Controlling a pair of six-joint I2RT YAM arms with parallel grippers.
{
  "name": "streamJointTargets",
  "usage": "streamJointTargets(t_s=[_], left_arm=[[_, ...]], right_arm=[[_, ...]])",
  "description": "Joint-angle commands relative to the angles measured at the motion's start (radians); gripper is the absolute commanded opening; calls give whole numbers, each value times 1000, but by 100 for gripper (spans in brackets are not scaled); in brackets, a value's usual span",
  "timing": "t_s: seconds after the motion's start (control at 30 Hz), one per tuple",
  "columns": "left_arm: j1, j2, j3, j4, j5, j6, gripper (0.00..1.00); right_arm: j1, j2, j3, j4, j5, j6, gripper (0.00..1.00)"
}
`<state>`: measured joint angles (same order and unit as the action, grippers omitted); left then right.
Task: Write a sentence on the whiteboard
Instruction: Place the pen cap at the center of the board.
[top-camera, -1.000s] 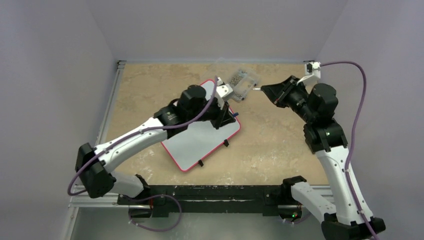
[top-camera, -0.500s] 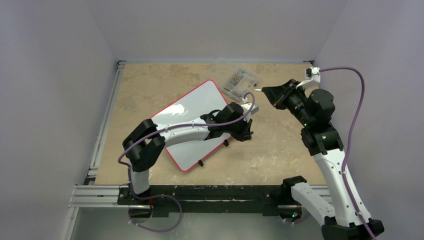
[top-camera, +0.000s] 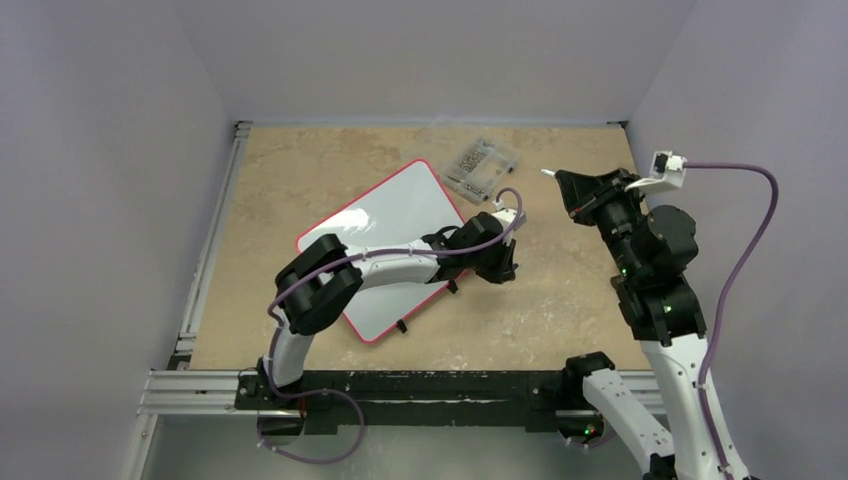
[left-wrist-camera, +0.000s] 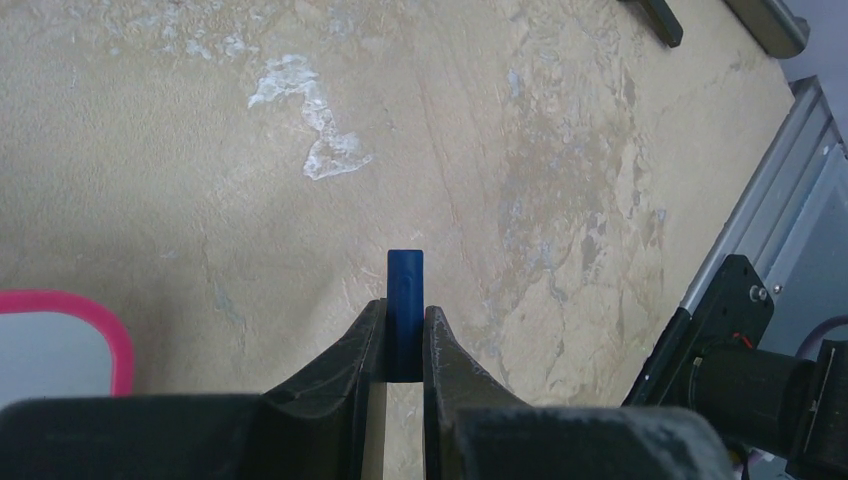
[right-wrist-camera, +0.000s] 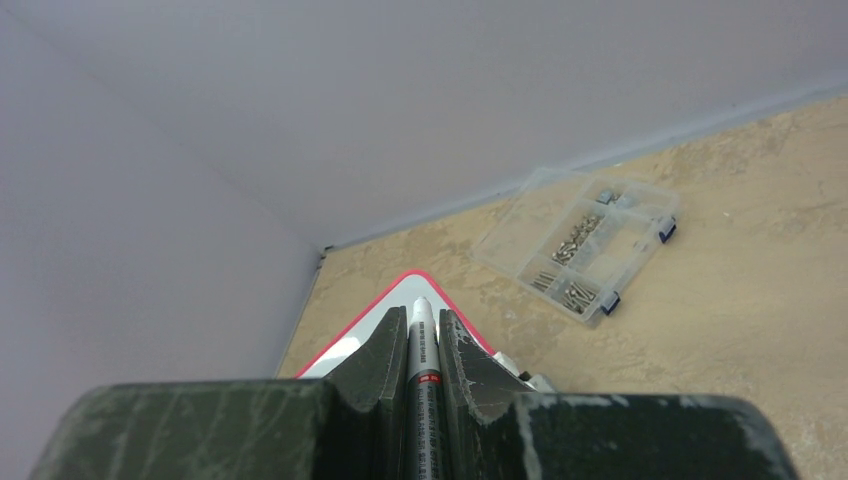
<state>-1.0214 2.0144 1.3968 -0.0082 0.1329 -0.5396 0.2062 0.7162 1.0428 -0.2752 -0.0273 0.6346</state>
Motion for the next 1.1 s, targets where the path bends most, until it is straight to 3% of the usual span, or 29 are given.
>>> streamJointTargets(t_s=[0.0,0.43,0.57,0.67,0.87,1.07], left_arm=[[-3,31,29,71,2,-42,10],[-13,56,24,108,37,-71,49],[-20,-17,18,72,75,-51,61],[-20,-128,-21,26,79,-12,65],[-19,-366,5,-275,15,167,66],[36,-563,27,-568,-161,246,67]], right_arm=[[-2,-8,19,14,64,-12,0],[-2,-7,8,24,38,-10,0],[-2,-8,14,29,30,-14,0],[-3,-8,19,37,30,-18,0],[-2,4,6,78,-29,-25,0],[-1,56,-4,107,-154,-35,0]])
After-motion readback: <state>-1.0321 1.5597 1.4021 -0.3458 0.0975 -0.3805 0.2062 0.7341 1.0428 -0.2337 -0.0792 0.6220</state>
